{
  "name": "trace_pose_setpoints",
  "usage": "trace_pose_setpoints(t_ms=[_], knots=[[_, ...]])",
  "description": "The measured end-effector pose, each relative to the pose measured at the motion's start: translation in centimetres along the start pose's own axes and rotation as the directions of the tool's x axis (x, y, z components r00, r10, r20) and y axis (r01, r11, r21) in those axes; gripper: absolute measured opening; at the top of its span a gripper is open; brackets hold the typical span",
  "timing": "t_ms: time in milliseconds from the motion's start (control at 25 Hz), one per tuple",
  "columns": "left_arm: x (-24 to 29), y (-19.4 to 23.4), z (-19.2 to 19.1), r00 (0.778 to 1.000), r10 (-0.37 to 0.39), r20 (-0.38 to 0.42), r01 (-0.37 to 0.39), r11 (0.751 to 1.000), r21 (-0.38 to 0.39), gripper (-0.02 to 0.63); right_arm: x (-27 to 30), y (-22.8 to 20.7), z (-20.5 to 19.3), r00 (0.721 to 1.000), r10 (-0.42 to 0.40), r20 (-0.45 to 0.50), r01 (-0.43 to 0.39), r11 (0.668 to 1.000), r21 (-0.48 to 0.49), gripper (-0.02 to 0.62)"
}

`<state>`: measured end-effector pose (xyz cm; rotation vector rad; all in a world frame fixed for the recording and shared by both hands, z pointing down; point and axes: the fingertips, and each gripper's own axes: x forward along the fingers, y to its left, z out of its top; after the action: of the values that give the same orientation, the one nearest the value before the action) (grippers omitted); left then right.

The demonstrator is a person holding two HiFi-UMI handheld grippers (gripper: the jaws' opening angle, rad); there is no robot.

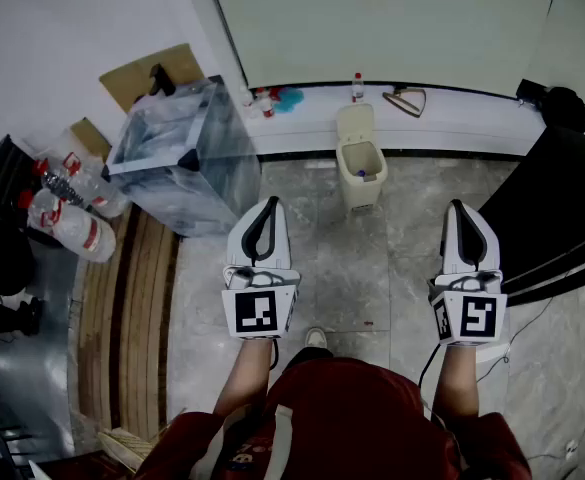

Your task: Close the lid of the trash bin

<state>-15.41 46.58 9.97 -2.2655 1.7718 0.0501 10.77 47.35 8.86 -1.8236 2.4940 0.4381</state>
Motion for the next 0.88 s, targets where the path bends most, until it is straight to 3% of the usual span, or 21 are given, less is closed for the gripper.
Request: trace_pose_setpoints(t_ms=[440, 880], knots=[[2.0, 5.7, -1.5, 1.0, -0.018, 0.019, 0.018, 1.0, 0.005, -0.005, 5.2, 4.7, -0.5, 1.0, 0.003, 0.004, -0.003, 1.0, 0.015, 0.0], [4.6, 11.3, -4.8, 0.999, -0.052, 0.013, 0.052, 0.998, -0.02, -0.005, 8.9, 8.0, -1.5, 0.998, -0.063, -0.008, 0.063, 0.998, 0.017, 0.0]])
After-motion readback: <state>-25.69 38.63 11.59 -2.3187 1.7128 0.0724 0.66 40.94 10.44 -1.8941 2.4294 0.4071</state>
